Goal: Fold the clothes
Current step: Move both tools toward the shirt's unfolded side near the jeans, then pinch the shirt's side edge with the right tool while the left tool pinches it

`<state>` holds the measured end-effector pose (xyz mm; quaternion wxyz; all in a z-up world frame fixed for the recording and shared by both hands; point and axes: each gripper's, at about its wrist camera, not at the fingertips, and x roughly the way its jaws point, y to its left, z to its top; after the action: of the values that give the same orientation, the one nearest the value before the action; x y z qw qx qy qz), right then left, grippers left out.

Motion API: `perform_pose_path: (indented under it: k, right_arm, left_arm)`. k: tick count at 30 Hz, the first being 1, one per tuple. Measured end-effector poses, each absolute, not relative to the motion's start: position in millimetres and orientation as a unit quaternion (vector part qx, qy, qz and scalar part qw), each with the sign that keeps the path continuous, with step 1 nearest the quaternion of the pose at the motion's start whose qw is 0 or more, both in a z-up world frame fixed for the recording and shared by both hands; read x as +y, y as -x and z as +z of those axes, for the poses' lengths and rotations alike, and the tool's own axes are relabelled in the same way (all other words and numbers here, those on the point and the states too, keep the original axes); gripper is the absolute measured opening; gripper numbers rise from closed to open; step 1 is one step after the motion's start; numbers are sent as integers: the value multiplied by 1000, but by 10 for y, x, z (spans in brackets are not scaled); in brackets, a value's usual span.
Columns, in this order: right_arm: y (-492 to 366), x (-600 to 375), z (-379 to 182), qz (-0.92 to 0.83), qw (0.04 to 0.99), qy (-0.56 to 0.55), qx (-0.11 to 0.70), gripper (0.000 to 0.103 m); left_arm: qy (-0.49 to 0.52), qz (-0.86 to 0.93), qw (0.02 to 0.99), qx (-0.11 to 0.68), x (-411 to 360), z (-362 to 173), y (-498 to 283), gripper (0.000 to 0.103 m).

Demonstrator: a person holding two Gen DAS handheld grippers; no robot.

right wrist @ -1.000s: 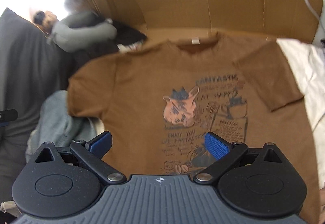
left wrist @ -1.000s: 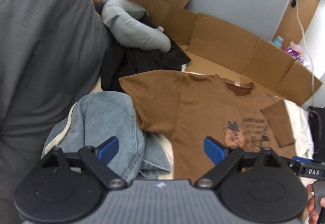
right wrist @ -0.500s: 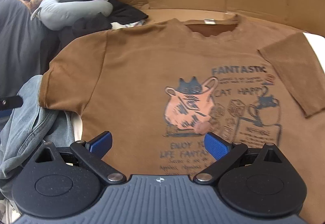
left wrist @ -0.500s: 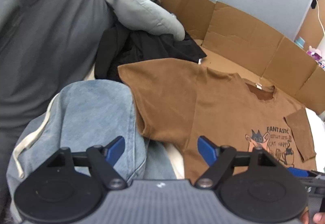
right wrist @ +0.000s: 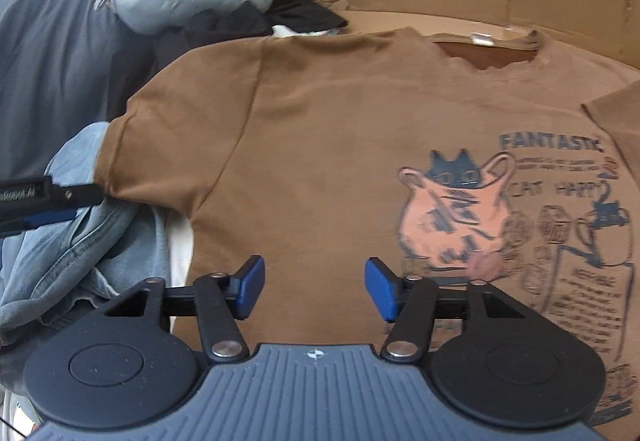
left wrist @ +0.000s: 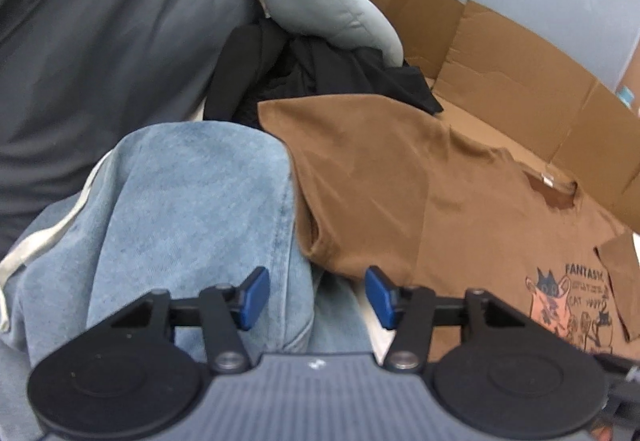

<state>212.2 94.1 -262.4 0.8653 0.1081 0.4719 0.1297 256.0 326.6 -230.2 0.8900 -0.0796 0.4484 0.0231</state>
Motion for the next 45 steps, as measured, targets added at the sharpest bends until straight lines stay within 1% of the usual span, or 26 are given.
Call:
perform_pose_path:
  k: [3,5,6,7,9,12,14,15,16,17,18,19,20,23,25,32,37,42,45]
  right_arm:
    - [-2126,1035,-2660,135,864,-108,473,59]
    - [-2131,1074,-2676,138,863,-111,473,58]
    - [-2133,1090,-2681,140,863,-112,473,53]
    - [-2140,1107,-2686,143,863,-111,472,41]
    - [-2154,1143,-2692,150,863,-109,470,30]
    - [-2187,1208,-2690,160,866,-109,461,21]
    - [-2212,1266,-2685,170,868,-108,453,20]
    - [-2229,1305,-2685,177,869,-107,450,20]
    - [-2246,1344,-2685,182,869,-107,446,19]
    - [-2264,1384,-2688,186,870,-108,445,19]
    - [-2287,1421,-2694,188,869,-110,445,17]
    - [-2316,1453,-2703,190,866,-118,446,11]
    - [-2344,1484,-2712,192,865,-124,447,9]
    - [-2421,1574,-2741,195,862,-136,447,8]
    - [-2476,1621,-2770,198,859,-148,449,4]
    - [-2603,1742,-2895,197,853,-153,459,4]
    - [-2643,1801,-3021,193,847,-152,471,4]
    - [-2653,1844,-3115,191,845,-151,476,3]
    - [-2660,1888,-3167,194,847,-139,476,4]
  left_arm:
    - [108,8,892,438,3304,-2348,-2597,52]
    - [117,7,893,435,3307,-2395,-2636,48]
    - [115,10,892,438,3300,-2421,-2662,43]
    - [118,13,889,441,3306,-2449,-2689,42]
    - [133,19,887,442,3335,-2481,-2712,42]
    - [137,27,887,440,3350,-2537,-2741,43]
    - [139,28,890,434,3350,-2568,-2751,43]
    - [139,30,892,430,3355,-2573,-2748,40]
    - [137,33,893,428,3359,-2575,-2745,35]
    - [133,38,894,427,3362,-2576,-2742,22]
    - [132,40,894,426,3372,-2573,-2740,17]
    - [137,37,894,425,3390,-2569,-2736,15]
    - [144,32,894,423,3413,-2559,-2730,13]
    - [151,23,899,409,3451,-2500,-2714,11]
    - [152,15,903,401,3455,-2456,-2718,10]
    - [161,-6,906,391,3452,-2377,-2744,9]
    - [171,-28,904,390,3395,-2363,-2722,6]
    - [168,-56,904,388,3259,-2359,-2691,5]
    - [168,-66,903,390,3208,-2378,-2683,5]
